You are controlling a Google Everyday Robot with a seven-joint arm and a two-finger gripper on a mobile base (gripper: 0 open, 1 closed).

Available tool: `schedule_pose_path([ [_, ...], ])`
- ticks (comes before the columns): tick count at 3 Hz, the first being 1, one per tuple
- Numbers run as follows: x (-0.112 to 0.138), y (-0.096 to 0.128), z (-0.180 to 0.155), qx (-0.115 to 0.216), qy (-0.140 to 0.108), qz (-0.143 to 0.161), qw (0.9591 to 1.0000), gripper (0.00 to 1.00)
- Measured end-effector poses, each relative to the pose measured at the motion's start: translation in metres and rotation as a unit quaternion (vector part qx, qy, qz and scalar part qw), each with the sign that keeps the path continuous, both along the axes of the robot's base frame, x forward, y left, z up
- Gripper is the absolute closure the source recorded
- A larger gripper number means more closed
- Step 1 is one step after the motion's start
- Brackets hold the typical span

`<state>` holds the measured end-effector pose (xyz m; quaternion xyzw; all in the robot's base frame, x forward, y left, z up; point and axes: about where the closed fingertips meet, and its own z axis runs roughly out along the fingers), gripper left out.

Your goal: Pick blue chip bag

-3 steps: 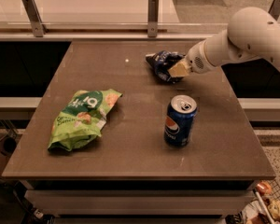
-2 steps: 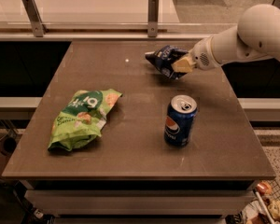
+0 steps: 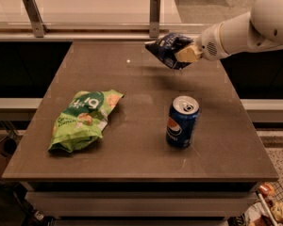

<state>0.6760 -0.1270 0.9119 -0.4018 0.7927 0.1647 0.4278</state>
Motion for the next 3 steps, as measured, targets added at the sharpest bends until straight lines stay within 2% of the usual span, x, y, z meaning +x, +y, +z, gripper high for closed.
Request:
schedule_pose_path([
  [3, -0.003, 0.017, 0.068, 0.009, -0.052, 0.028, 0.9982, 1.00],
])
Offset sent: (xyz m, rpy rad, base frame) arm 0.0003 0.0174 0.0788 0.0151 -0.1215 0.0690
